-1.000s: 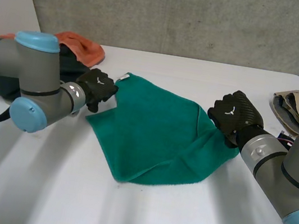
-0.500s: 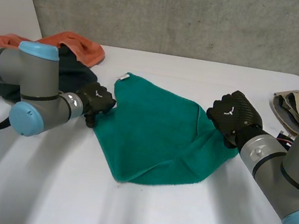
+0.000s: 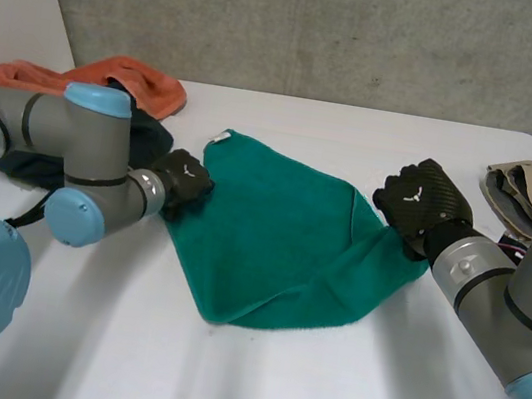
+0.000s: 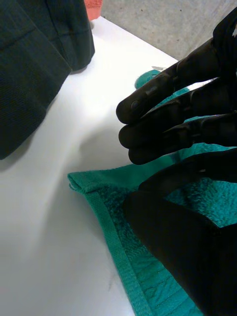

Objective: Fold the laundry.

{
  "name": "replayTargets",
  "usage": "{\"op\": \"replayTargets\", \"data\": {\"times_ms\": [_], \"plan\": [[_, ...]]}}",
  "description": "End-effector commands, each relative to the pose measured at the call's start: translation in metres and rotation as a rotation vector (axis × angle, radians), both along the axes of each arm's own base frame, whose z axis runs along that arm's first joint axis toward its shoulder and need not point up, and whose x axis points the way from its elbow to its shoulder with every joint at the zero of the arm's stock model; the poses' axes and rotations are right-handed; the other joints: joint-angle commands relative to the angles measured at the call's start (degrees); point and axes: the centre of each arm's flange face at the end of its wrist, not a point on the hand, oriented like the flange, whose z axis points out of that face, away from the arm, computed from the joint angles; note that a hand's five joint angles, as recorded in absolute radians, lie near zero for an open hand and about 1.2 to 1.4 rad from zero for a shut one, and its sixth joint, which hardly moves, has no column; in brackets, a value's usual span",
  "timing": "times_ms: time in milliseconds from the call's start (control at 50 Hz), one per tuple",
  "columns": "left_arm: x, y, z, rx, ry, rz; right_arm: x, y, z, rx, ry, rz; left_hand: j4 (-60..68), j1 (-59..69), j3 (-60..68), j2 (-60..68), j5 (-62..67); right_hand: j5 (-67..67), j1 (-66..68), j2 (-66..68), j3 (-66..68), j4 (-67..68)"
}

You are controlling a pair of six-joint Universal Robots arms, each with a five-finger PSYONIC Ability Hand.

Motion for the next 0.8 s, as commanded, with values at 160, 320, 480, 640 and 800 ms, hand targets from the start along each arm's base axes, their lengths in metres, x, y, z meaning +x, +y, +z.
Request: {"op": "replayTargets", "data": {"times_ms": [160,320,480,640,800], "plan": [[0.037,0.027,0.074,-0.056,0.004,0.067,-0.021,-0.009,0.033,0.026,-0.022,-0.067,11.6,13.1,12.1,11.7,13.0,14.7,17.1,12.4,12.0,11.5],[0.047,0.038,0.063,-0.014,0.02,0.065,-0.034,-0.023,0.026,0.073,0.004,-0.143,11.6,13.1,12.1,11.7,13.0,14.7,17.1,12.4,12.0,11.5],[0.036,0.017,0.03,-0.024,0.031,0.045,-0.025,-0.019,0.012,0.096,0.016,-0.12,-29.6,-28.1,-29.1,-29.5,-28.2,14.7,17.1,12.4,12.0,11.5],[0.03,0.008,0.024,0.065,0.068,0.003,-0.019,-0.017,0.008,0.085,0.013,-0.103,-27.2,-25.8,-26.7,-27.1,-25.8,14.7,17.1,12.4,12.0,11.5],[0.024,0.008,0.011,0.144,0.058,-0.013,-0.017,-0.018,0.004,0.082,0.014,-0.096,-27.2,-25.8,-26.7,-27.1,-25.8,14.7,17.1,12.4,12.0,11.5]]}}
